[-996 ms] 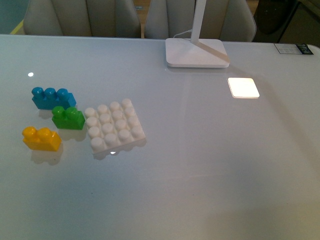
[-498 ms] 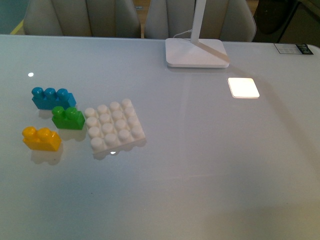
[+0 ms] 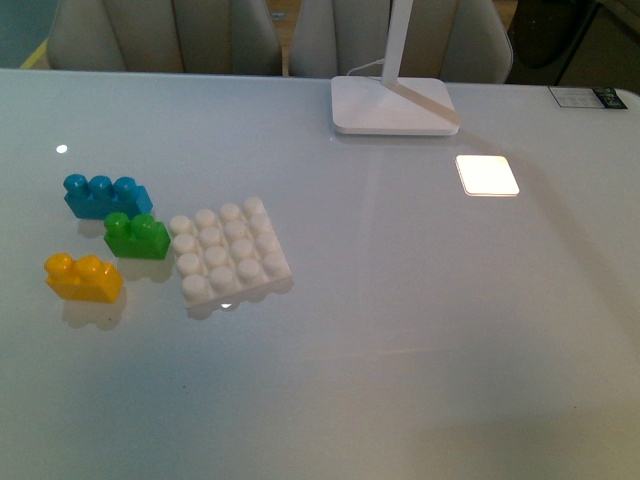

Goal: Insert yellow block into base center

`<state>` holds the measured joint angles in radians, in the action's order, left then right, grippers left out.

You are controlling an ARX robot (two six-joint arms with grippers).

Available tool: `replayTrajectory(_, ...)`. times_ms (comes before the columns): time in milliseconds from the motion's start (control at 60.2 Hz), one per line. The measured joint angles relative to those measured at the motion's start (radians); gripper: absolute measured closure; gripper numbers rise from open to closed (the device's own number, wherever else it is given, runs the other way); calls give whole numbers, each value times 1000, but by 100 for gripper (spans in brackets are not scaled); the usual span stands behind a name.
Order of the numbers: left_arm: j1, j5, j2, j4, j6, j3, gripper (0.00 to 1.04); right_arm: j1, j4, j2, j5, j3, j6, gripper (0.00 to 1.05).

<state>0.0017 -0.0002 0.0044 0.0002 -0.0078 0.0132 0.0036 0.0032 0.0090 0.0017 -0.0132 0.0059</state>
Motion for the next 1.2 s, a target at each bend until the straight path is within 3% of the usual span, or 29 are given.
replayTrajectory(116, 0, 0, 0, 0, 0, 0, 7, 0, -2, -2, 0, 0, -2, 101)
replayTrajectory(349, 0, 0, 0, 0, 0, 0, 7, 0, -2, -3, 0, 0, -2, 59)
replayTrajectory(481, 0, 0, 0, 0, 0, 0, 7, 0, -2, -3, 0, 0, -1, 23)
replayTrajectory(564, 0, 0, 3, -3, 0, 1, 7, 0, -2, -3, 0, 0, -1, 8)
replayTrajectory(614, 6, 82, 86, -176, -51, 69, 7, 0, -2, -3, 1, 0, -1, 8)
replayTrajectory(680, -33, 101, 311, -430, -128, 200, 7, 0, -2, -3, -2, 0, -1, 9)
replayTrajectory(747, -85, 76, 454, -491, -180, 246, 7, 0, -2, -4, -1, 0, -1, 9)
replayTrajectory(929, -193, 12, 740, -284, -219, 299, 7, 0, -2, -4, -1, 0, -1, 9)
replayTrajectory(1195, -245, -35, 1128, 78, -177, 336, 7, 0, -2, -4, -1, 0, -2, 9)
